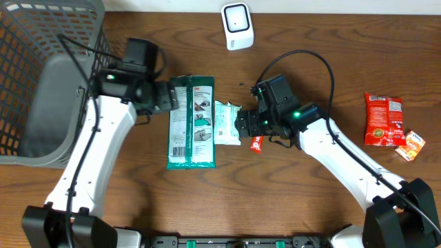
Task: Scan the item barcode
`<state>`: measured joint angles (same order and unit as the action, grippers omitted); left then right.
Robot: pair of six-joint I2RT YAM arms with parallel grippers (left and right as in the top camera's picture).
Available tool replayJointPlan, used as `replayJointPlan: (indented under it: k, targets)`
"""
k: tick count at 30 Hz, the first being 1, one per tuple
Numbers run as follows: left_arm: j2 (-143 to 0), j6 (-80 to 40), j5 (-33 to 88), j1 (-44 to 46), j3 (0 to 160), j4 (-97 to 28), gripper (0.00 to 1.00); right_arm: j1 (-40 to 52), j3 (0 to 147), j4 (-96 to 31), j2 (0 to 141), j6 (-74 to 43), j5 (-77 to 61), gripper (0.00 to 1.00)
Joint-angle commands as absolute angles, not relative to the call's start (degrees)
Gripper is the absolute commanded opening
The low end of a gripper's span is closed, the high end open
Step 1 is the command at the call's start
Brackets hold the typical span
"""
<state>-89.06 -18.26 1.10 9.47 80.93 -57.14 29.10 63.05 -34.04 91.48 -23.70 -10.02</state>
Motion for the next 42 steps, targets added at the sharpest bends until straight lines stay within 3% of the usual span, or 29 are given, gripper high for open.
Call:
replayJointPlan:
  k: [1, 7, 19, 25, 42]
  targets:
    - [-89.7, -19.6, 1.0, 4.6, 80.5, -57.6, 0.84, 30.6, 63.0, -34.0, 92.3, -29.3, -7.2, 0.8]
    - [-89.7, -19.6, 1.3, 0.9, 80.5, -57.6, 0.85, 33.6, 63.0, -33.6, 95.2, -34.3, 0.2, 0.81]
    - [-89.7, -19.6, 1.3, 0.8, 80.5, -57.6, 0.85, 36.6, 63.0, -29.1, 103.7, -34.3, 0.3, 0.82]
    - [-89.7, -19.6, 1.3, 0.8, 80.5, -57.6, 0.85, 36.6, 63.0, -28.7, 104.2, -34.3, 7.3, 0.83]
    - [-89.7, -19.6, 1.3, 0.8, 80.5, -57.6, 0.85, 36.6, 63.0, -27.8, 104.2, -34.3, 7.2, 0.84]
